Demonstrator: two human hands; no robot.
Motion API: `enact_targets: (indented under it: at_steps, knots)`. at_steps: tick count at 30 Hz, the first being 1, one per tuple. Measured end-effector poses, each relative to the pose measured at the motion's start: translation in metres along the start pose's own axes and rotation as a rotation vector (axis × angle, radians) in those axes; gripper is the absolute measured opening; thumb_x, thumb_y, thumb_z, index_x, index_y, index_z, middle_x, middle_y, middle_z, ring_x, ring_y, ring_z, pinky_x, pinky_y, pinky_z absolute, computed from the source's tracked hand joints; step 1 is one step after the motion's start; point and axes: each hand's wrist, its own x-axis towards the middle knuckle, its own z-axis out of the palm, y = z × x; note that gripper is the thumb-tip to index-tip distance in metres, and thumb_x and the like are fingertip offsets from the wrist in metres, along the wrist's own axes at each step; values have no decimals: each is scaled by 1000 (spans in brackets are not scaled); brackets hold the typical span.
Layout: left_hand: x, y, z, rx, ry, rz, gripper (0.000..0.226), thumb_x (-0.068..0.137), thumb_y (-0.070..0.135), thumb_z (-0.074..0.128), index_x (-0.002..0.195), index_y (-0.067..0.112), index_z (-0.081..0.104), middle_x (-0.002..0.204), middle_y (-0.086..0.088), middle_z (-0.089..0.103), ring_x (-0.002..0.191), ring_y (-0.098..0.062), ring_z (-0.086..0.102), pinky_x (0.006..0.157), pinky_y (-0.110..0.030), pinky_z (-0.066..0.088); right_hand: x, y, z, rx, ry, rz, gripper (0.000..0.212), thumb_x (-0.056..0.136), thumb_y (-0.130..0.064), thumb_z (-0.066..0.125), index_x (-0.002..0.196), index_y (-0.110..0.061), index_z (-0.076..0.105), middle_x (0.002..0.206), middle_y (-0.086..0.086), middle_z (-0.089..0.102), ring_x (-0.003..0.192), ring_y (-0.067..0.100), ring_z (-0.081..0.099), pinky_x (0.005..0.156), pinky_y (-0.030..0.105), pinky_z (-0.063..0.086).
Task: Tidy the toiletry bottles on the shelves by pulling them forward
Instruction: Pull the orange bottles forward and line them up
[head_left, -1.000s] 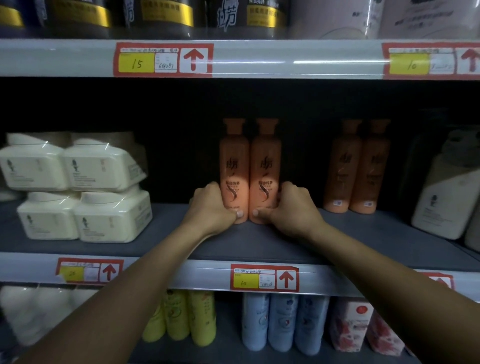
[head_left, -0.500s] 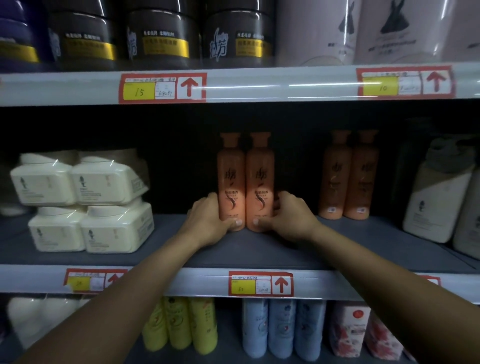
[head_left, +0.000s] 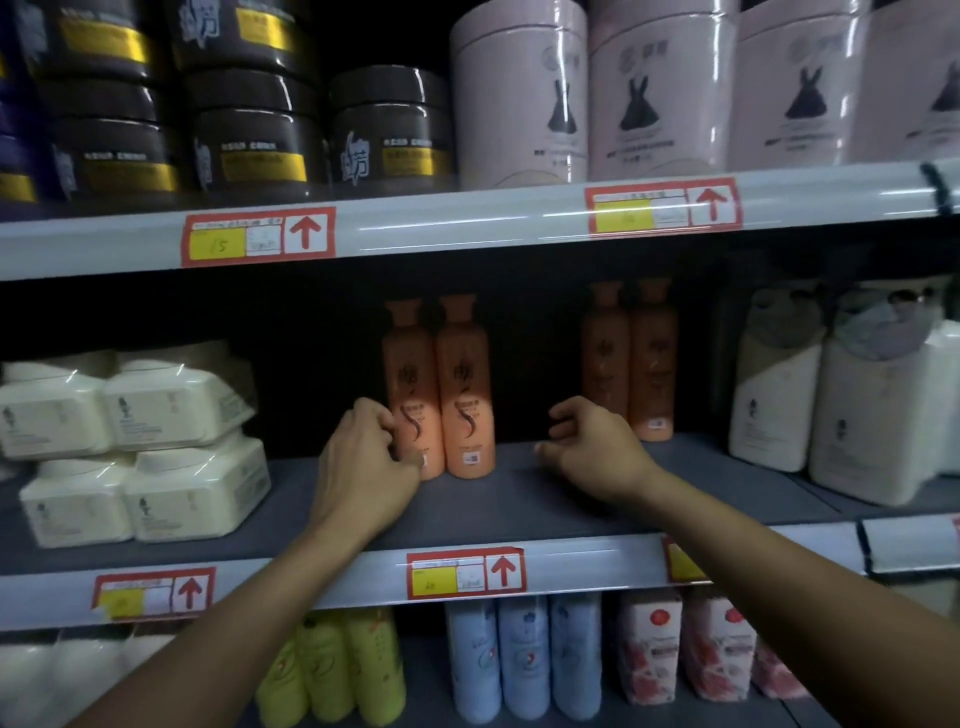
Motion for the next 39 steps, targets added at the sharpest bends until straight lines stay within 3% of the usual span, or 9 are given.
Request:
enact_targets:
  at_steps: [3, 9, 13, 16, 20, 26, 28, 30, 39]
  knots:
    - [-13, 28, 7, -97, -37, 120, 25, 80, 11, 75, 93, 24, 58, 87, 7, 63, 79, -12, 61, 72, -30, 45, -3, 15, -17, -10, 65, 39, 53, 91, -28, 77, 137, -11, 57, 120, 6, 70, 117, 24, 65, 92, 22, 42]
    - [-26, 85, 51, -235, -316, 253, 26, 84, 13, 77, 89, 33, 61, 88, 10, 66, 71, -5, 62, 73, -22, 50, -2, 49, -41, -17, 157, 131, 46, 88, -30, 74, 122, -6, 54, 122, 20, 64, 116, 42, 63, 87, 33, 45]
    - [-16, 112, 85, -216, -467, 180, 31, 88, 25, 79, 112, 32, 62, 111, 6, 69, 92, -8, 67, 86, -23, 53, 6, 62, -55, -18, 161, 198, 59, 88, -22, 74, 131, 2, 42, 137, 27, 50, 123, 48, 55, 103, 46, 48]
    - [0, 133, 108, -134, -559, 97, 65, 88, 42, 80, 141, 18, 51, 136, -5, 61, 122, -22, 62, 101, -35, 52, 18, 70, -62, -11, 125, 239, 64, 92, -20, 71, 137, 8, 34, 142, 29, 46, 130, 48, 51, 106, 46, 45]
    - [21, 153, 127, -102, -571, 16, 39, 90, 53, 77, 90, 19, 57, 99, 0, 60, 87, -18, 61, 60, -24, 41, 38, 78, -66, -11, 61, 264, 91, 95, -32, 73, 154, 12, 19, 151, 28, 45, 138, 42, 49, 111, 39, 43]
    - [39, 150, 162, -267, -590, -116, 33, 90, 56, 75, 90, 24, 74, 90, 5, 70, 79, -12, 63, 56, -13, 44, 56, 90, -65, 21, 47, 204, 48, 93, -33, 77, 127, -1, 68, 127, 16, 69, 119, 35, 65, 103, 40, 52]
    - [41, 147, 170, -300, -561, -112, 35, 91, 51, 77, 111, 21, 77, 106, 2, 73, 91, -14, 64, 71, -17, 47, 59, 92, -64, -26, 58, 194, 44, 94, -32, 75, 125, -2, 69, 126, 16, 68, 118, 35, 64, 100, 38, 52]
    - [44, 145, 172, -328, -527, -114, 39, 91, 43, 79, 123, 21, 72, 115, 1, 72, 94, -12, 62, 68, -16, 45, 60, 92, -64, -80, 80, 197, 45, 95, -32, 74, 126, 0, 68, 128, 19, 67, 119, 36, 63, 99, 36, 51]
    - [38, 146, 164, -261, -485, -120, 44, 90, 47, 79, 121, 16, 74, 120, -6, 73, 110, -24, 69, 82, -22, 49, 48, 86, -72, -102, 129, 220, 47, 92, -35, 76, 123, -1, 66, 125, 19, 70, 114, 38, 66, 89, 34, 52]
